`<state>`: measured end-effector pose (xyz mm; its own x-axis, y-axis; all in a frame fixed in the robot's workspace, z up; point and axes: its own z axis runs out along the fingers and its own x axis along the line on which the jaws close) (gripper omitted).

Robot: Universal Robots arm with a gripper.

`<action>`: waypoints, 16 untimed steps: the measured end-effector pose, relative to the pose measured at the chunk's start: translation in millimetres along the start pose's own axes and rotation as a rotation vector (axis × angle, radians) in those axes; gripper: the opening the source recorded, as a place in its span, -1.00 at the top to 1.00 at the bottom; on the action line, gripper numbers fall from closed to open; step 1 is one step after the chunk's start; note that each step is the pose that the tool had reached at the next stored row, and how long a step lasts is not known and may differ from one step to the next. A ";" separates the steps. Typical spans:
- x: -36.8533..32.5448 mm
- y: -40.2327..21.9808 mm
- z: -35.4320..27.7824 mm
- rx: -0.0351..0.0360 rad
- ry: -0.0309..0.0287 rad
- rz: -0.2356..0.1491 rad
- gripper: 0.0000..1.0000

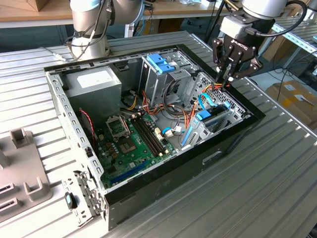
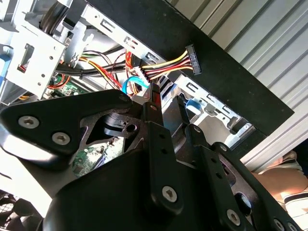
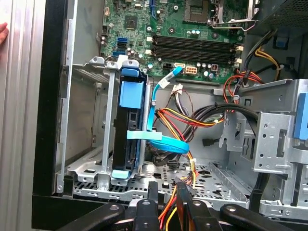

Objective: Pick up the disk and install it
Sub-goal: 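Insert the second disk wire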

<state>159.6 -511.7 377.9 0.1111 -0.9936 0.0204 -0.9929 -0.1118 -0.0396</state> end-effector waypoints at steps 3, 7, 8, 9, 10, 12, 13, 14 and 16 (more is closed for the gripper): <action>0.0 -0.1 0.0 0.0001 -0.0002 -0.003 0.40; 0.1 -1.0 0.1 0.0005 -0.0011 -0.026 0.40; 0.1 -1.1 0.1 0.0006 -0.0012 -0.030 0.40; 0.1 -1.3 0.1 0.0007 -0.0015 -0.035 0.40; 0.2 -1.7 0.1 0.0008 -0.0017 -0.042 0.40; 0.3 -2.8 0.1 0.0011 -0.0022 -0.056 0.40; 0.4 -3.7 0.2 0.0014 -0.0027 -0.068 0.40; 0.5 -4.7 0.2 0.0016 -0.0032 -0.079 0.40; 0.7 -6.1 0.3 0.0019 -0.0038 -0.096 0.40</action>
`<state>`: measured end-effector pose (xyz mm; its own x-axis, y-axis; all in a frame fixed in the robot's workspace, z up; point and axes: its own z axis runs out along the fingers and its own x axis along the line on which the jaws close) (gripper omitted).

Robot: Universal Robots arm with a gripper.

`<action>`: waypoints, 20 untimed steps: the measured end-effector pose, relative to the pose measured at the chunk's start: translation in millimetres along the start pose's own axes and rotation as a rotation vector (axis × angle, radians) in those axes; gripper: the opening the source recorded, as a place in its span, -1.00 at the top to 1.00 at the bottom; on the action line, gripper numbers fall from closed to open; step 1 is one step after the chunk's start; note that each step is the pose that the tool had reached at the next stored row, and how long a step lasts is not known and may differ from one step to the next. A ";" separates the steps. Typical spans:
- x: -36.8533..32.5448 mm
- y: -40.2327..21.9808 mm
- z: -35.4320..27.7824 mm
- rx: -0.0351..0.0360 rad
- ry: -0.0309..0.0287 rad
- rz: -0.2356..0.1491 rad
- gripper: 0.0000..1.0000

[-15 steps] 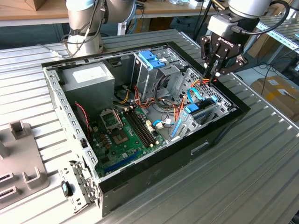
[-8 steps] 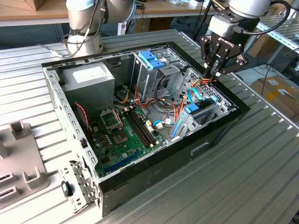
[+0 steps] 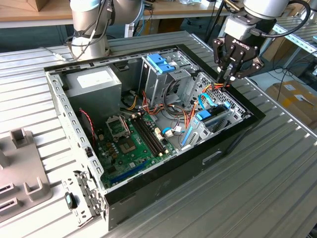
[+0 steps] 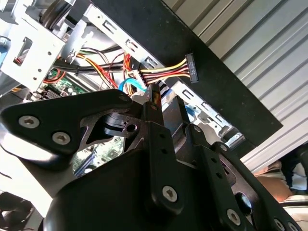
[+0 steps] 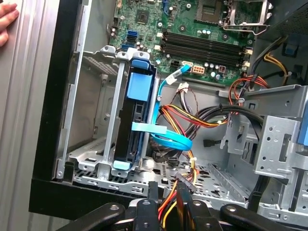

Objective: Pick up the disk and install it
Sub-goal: 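Insert the second disk wire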

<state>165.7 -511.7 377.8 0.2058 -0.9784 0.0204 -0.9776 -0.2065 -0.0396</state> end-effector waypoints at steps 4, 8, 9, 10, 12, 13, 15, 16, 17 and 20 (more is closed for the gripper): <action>0.5 -2.7 0.2 0.0008 -0.0015 -0.036 0.40; 0.7 -3.3 0.2 0.0010 -0.0019 -0.047 0.40; 0.7 -3.3 0.2 0.0010 -0.0019 -0.047 0.40; 0.7 -3.3 0.2 0.0010 -0.0019 -0.047 0.40; 0.7 -3.3 0.2 0.0010 -0.0019 -0.047 0.40; 0.7 -3.3 0.2 0.0010 -0.0019 -0.047 0.40; 0.7 -3.3 0.2 0.0010 -0.0019 -0.047 0.40; 0.6 -3.4 0.3 0.0010 -0.0020 -0.047 0.40; 0.4 -3.7 0.2 0.0010 -0.0020 -0.049 0.40; 0.2 -5.0 0.3 0.0013 -0.0025 -0.060 0.40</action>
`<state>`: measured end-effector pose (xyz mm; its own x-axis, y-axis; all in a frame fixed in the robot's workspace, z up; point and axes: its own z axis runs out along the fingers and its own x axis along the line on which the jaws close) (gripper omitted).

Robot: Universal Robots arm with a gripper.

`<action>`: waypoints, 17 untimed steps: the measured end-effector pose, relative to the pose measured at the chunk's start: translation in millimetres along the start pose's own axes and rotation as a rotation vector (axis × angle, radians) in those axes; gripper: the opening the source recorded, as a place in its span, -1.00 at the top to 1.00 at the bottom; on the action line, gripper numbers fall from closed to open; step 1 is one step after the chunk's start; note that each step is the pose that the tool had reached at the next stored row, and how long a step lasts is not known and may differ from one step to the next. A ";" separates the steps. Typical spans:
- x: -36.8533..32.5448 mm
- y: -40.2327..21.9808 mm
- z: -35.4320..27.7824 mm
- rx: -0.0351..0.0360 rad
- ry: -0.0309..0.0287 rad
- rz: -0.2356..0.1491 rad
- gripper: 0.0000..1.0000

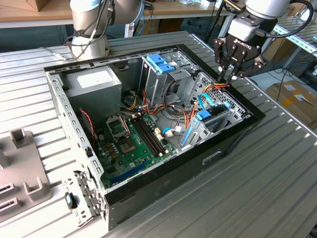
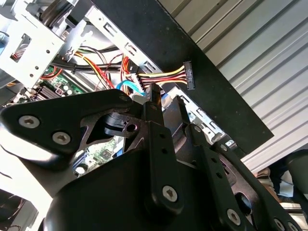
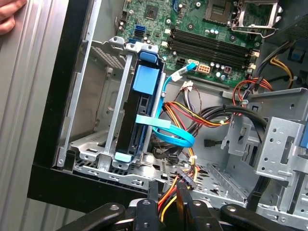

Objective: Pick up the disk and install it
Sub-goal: 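Insert the second disk wire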

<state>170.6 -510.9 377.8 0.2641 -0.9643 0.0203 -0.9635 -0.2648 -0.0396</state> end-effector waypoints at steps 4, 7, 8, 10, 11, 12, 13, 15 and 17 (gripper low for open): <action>0.2 -2.0 0.1 0.0005 -0.0009 -0.024 0.40; 0.3 -2.0 0.1 0.0005 -0.0009 -0.025 0.40; 0.3 -2.1 0.1 0.0005 -0.0010 -0.025 0.40; 0.5 -2.9 0.1 0.0007 -0.0013 -0.036 0.40; 0.6 -3.2 0.1 0.0009 -0.0016 -0.042 0.40; 0.8 -4.1 0.2 0.0012 -0.0023 -0.061 0.40; 0.9 -4.7 0.3 0.0015 -0.0029 -0.076 0.40; 1.2 -5.8 0.4 0.0022 -0.0042 -0.107 0.40; 1.4 -6.7 0.6 0.0028 -0.0054 -0.138 0.40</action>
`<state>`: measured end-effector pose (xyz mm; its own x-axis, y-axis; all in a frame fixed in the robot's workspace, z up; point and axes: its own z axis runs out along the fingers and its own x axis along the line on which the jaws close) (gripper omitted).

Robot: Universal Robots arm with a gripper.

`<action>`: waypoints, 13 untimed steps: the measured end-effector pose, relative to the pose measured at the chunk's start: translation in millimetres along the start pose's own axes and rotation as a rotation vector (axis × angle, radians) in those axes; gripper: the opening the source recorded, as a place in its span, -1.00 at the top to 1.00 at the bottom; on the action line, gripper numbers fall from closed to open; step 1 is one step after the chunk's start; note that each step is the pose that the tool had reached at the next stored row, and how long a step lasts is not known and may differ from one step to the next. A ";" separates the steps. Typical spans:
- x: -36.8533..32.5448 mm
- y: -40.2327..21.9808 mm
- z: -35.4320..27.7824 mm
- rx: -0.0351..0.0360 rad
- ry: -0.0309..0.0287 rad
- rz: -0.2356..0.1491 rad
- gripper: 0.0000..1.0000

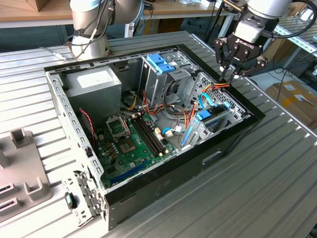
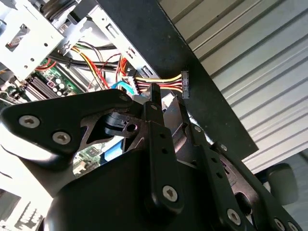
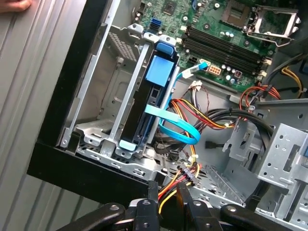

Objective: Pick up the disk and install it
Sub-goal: 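Insert the second disk wire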

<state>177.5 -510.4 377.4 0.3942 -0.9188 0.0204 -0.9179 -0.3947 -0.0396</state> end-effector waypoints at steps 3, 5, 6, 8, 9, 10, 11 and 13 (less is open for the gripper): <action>0.3 -0.8 0.2 0.0008 -0.0014 -0.037 0.40; 0.3 -0.9 0.2 0.0008 -0.0015 -0.037 0.40; 0.3 -0.9 0.2 0.0008 -0.0014 -0.037 0.40; 0.3 -0.9 0.2 0.0007 -0.0014 -0.037 0.40; 0.3 -0.9 0.2 0.0008 -0.0015 -0.037 0.40; 0.3 -0.9 0.2 0.0008 -0.0014 -0.037 0.40; 0.3 -0.9 0.2 0.0008 -0.0015 -0.037 0.40; 0.3 -0.9 0.2 0.0009 -0.0018 -0.045 0.40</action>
<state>178.4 -510.3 377.2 0.4350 -0.9002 0.0203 -0.8993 -0.4355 -0.0396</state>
